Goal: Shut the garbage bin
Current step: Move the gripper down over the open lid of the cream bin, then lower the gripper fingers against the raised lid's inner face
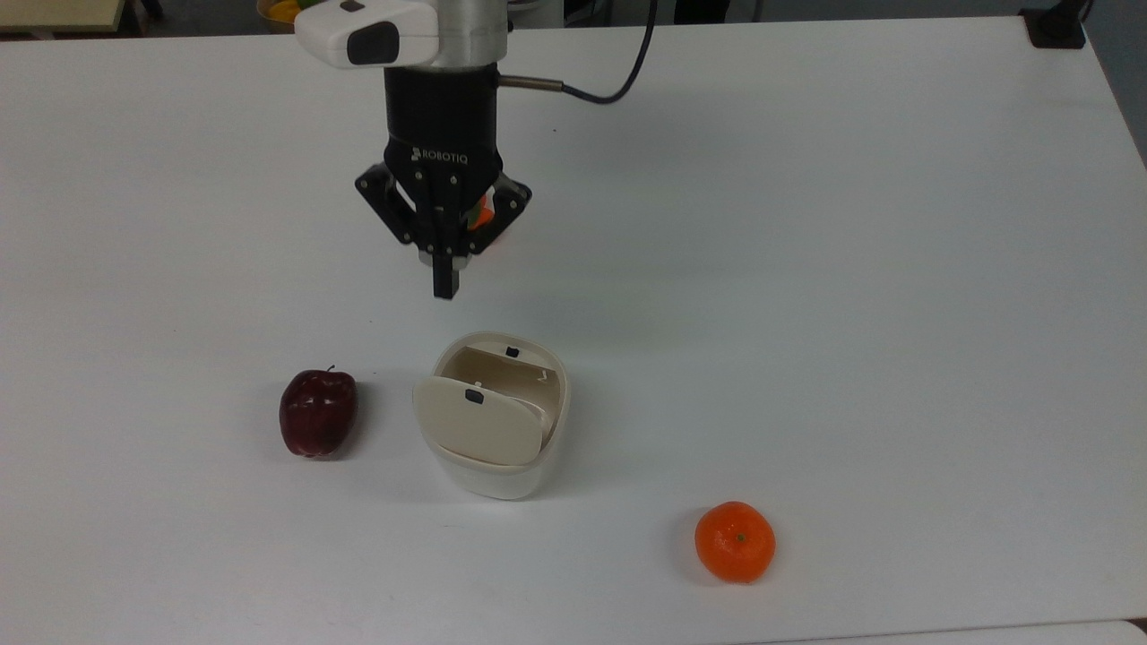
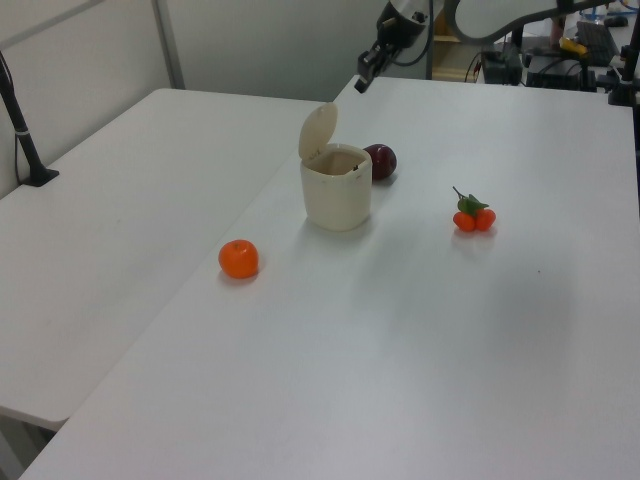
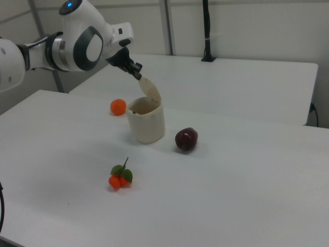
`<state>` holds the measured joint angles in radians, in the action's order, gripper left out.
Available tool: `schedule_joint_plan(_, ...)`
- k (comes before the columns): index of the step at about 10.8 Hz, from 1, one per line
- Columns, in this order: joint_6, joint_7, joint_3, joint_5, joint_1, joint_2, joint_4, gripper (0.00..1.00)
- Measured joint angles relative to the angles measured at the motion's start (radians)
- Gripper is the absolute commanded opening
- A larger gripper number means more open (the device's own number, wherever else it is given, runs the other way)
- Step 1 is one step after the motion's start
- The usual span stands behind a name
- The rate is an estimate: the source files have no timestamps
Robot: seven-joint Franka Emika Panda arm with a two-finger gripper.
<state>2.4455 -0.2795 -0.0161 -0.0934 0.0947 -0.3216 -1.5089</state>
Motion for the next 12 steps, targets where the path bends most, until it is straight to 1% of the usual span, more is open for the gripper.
schedule_joint_plan(4,0.284,-0.018,0.000,0.000,-0.002,-0.093,-0.001,0.00)
schedule_joint_plan(7,0.434,-0.021,0.000,0.000,-0.010,-0.155,-0.001,0.00)
schedule_joint_plan(9,0.485,-0.022,0.000,0.000,-0.013,-0.173,-0.001,0.00)
schedule_joint_plan(12,0.496,-0.024,0.000,0.001,-0.014,-0.179,-0.001,0.00)
